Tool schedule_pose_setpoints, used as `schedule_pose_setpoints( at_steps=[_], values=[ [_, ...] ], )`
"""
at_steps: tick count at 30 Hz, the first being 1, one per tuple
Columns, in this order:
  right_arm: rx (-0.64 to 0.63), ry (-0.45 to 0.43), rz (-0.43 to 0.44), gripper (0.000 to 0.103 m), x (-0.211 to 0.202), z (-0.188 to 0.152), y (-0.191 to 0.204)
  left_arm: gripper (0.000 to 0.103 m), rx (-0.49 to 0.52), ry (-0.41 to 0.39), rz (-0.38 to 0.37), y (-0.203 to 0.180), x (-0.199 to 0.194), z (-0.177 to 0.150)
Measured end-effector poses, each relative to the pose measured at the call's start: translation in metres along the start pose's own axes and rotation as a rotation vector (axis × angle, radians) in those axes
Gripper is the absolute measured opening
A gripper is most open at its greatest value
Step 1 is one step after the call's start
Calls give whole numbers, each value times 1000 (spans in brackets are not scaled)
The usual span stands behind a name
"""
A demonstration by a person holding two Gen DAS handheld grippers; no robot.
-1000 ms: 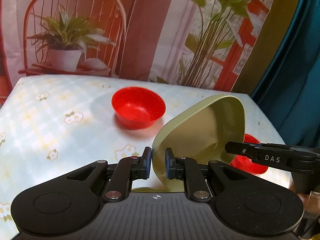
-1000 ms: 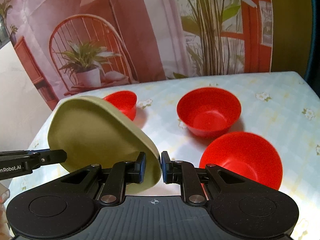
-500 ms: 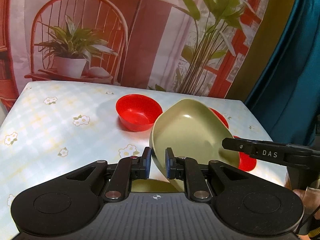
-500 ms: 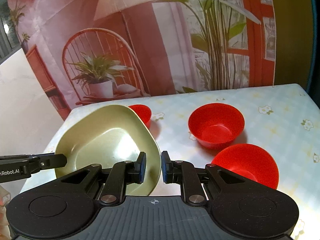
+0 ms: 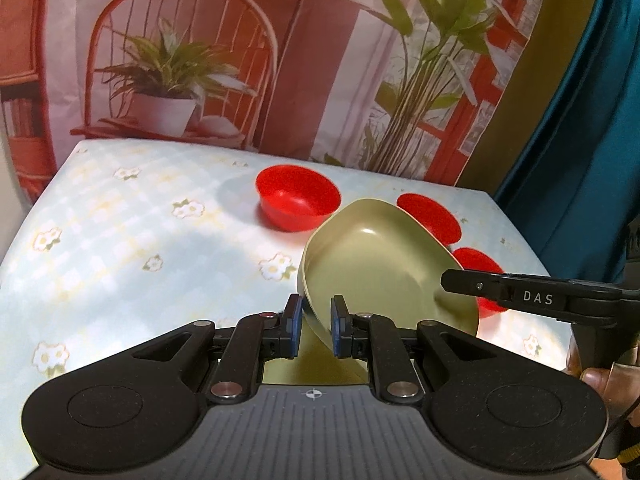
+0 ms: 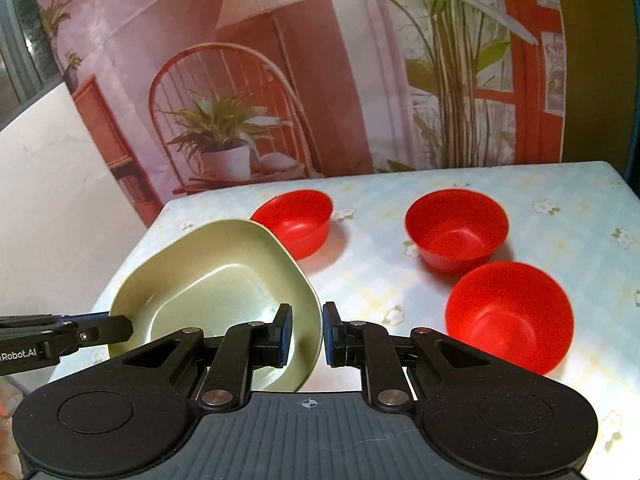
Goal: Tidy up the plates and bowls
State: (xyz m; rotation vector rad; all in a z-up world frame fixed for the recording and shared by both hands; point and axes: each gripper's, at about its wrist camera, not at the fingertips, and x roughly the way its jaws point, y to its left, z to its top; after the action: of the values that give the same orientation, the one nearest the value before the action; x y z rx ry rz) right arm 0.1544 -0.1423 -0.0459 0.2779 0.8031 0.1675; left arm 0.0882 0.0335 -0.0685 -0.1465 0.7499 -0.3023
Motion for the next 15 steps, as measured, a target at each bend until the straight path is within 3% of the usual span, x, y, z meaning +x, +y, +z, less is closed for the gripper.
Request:
schedule_pose_setpoints(
  at_steps=[15],
  values=[
    [-45, 91, 37, 15, 22, -28, 21, 16, -86, 62, 29, 23, -7, -42]
  ],
)
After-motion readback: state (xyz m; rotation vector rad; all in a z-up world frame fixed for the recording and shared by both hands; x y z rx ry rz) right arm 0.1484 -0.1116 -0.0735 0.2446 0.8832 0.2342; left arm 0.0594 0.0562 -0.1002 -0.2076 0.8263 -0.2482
